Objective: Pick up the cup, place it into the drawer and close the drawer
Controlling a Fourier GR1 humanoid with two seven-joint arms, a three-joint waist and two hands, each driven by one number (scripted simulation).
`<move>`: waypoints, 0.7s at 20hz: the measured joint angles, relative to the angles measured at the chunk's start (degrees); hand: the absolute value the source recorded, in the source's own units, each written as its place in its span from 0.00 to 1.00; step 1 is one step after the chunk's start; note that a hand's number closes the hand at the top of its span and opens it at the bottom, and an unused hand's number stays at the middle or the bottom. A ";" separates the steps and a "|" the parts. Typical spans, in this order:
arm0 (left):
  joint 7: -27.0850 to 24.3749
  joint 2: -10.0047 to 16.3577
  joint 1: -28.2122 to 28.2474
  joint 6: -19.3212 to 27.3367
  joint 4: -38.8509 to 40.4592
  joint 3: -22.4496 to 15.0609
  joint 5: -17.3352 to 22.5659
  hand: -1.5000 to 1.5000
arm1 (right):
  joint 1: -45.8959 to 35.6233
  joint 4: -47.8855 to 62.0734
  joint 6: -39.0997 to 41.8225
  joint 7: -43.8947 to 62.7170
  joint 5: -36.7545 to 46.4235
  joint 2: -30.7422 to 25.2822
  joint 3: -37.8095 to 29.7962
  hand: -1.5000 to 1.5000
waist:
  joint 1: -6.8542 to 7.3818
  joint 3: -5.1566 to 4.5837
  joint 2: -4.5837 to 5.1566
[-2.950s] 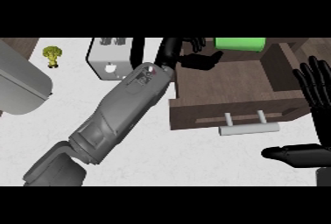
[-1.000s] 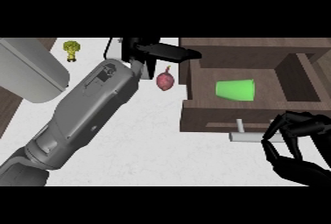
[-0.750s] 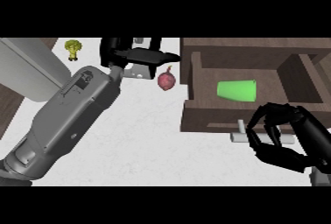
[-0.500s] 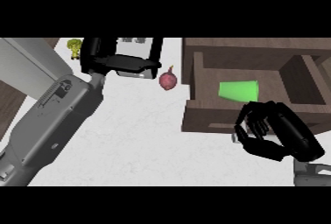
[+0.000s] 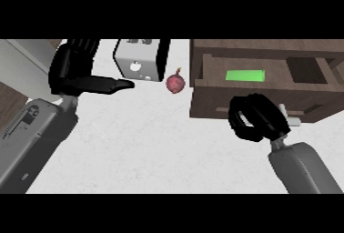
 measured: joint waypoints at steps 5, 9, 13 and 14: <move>-0.53 2.31 5.53 -1.73 -4.17 1.91 -0.31 0.00 | -8.46 18.47 -6.10 -4.98 2.51 2.96 -1.96 1.00 | -0.01 0.11 0.25; -0.71 3.89 9.30 -3.74 -7.14 3.83 0.11 0.00 | -16.71 31.87 -9.26 -8.50 2.91 4.09 -5.02 1.00 | 0.08 -0.01 0.22; -1.11 4.59 11.64 -5.81 -7.91 5.21 0.18 0.00 | -23.89 43.23 -10.55 -11.68 2.73 4.12 -7.88 1.00 | 0.38 -0.08 0.34; -1.41 4.48 12.24 -6.26 -8.09 5.29 0.16 0.00 | -25.67 45.68 -10.06 -12.56 2.26 3.51 -8.87 1.00 | 0.59 -0.02 0.50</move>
